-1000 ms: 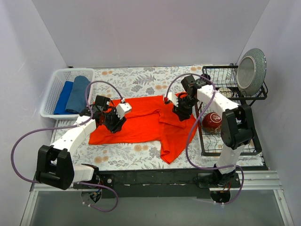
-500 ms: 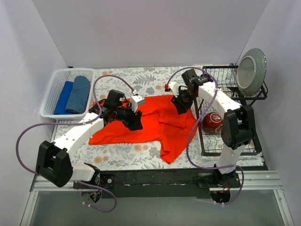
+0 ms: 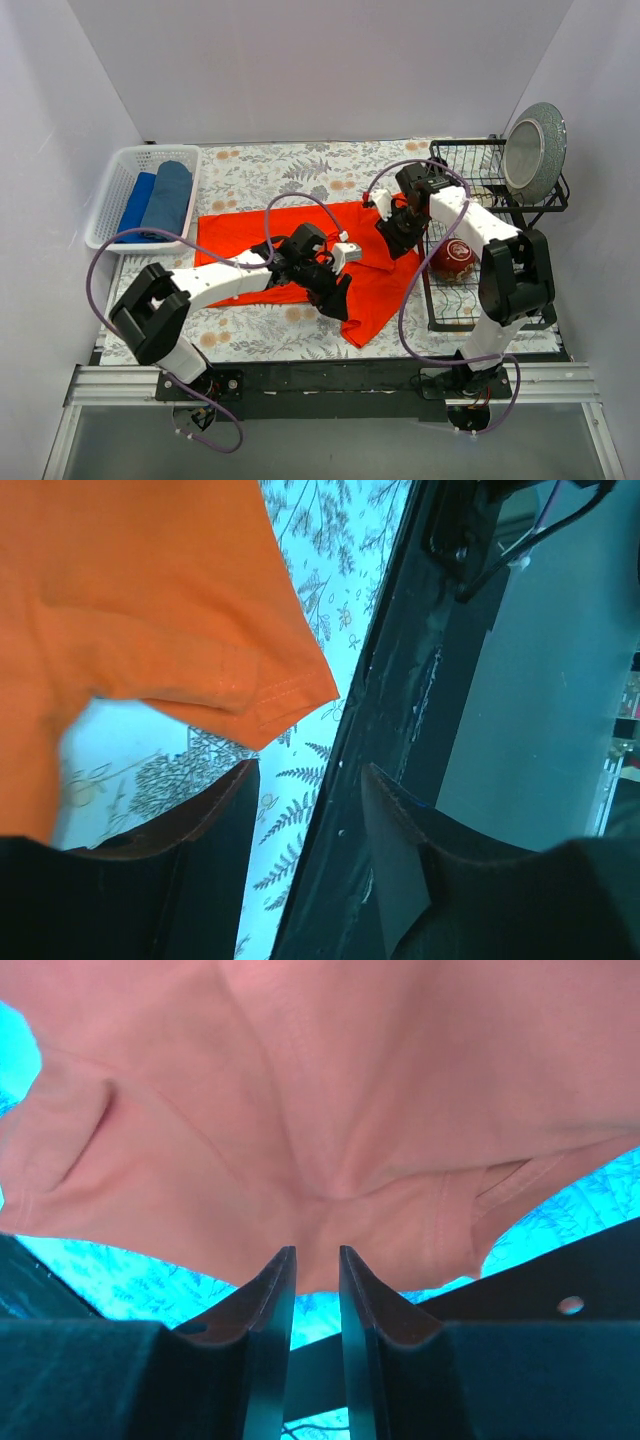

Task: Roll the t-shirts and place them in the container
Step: Fold the T-shirt at the center of the board.

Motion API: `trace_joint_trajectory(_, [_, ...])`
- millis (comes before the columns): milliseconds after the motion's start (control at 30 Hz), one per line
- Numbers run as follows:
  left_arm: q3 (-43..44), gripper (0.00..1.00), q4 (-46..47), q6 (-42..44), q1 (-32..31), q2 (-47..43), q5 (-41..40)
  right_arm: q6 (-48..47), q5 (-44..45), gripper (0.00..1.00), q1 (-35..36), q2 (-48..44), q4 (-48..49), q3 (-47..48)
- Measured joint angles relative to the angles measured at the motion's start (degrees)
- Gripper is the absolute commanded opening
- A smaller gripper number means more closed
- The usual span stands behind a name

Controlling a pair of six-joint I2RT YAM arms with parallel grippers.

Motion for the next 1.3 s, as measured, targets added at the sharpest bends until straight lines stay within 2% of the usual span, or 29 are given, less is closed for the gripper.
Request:
trace_joint_trajectory(133, [0.0, 0.46, 1.9, -5.8, -2.1, 5.9, -1.9, 0.7, 0.0, 0.32, -1.4, 4.5, -0.4, 5.2])
trace_joint_trajectory(167, [0.0, 0.49, 2.2, -7.1, -2.1, 6.5, -2.4, 0.9, 0.0, 0.32, -1.7, 5.3, -0.3, 6.7])
trace_joint_trajectory(300, [0.0, 0.5, 4.3, -12.7, -2.0, 7.8, -5.3, 1.5, 0.0, 0.33, -3.0, 6.2, 0.3, 11.6])
trace_joint_trajectory(600, [0.2, 0.44, 7.8, -18.9, -2.9, 13.6, -6.4, 2.7, -1.2, 0.33, -4.0, 6.2, 0.2, 12.4])
trace_joint_trajectory(700, [0.2, 0.4, 7.7, -19.6, -3.8, 15.0, -6.6, 2.9, -1.9, 0.33, -4.2, 6.2, 0.2, 12.4])
trace_joint_trajectory(733, [0.3, 0.32, 7.6, -19.8, -4.0, 15.2, -6.6, 3.0, -2.1, 0.33, -4.3, 6.2, 0.1, 12.4])
trace_joint_trajectory(867, [1.6, 0.13, 7.5, -20.4, -4.4, 16.0, -6.6, 3.2, -2.7, 0.33, -4.8, 6.2, 0.1, 12.4])
trace_joint_trajectory(933, [2.4, 0.07, 7.4, -20.4, -4.4, 16.4, -6.6, 3.3, -2.8, 0.33, -4.9, 6.2, 0.1, 12.4])
trace_joint_trajectory(967, [2.7, 0.0, 7.3, -20.2, -4.4, 16.5, -6.6, 3.3, -3.0, 0.33, -4.9, 6.2, 0.1, 12.4])
trace_joint_trajectory(1167, [2.6, 0.0, 5.9, -18.7, -4.3, 15.6, -7.5, 3.5, -3.7, 0.33, -4.9, 6.2, 0.1, 12.4])
trace_joint_trajectory(1300, [0.0, 0.0, 5.0, -17.3, -3.7, 12.1, -7.6, 3.6, -3.9, 0.33, -4.9, 6.3, 0.1, 12.4])
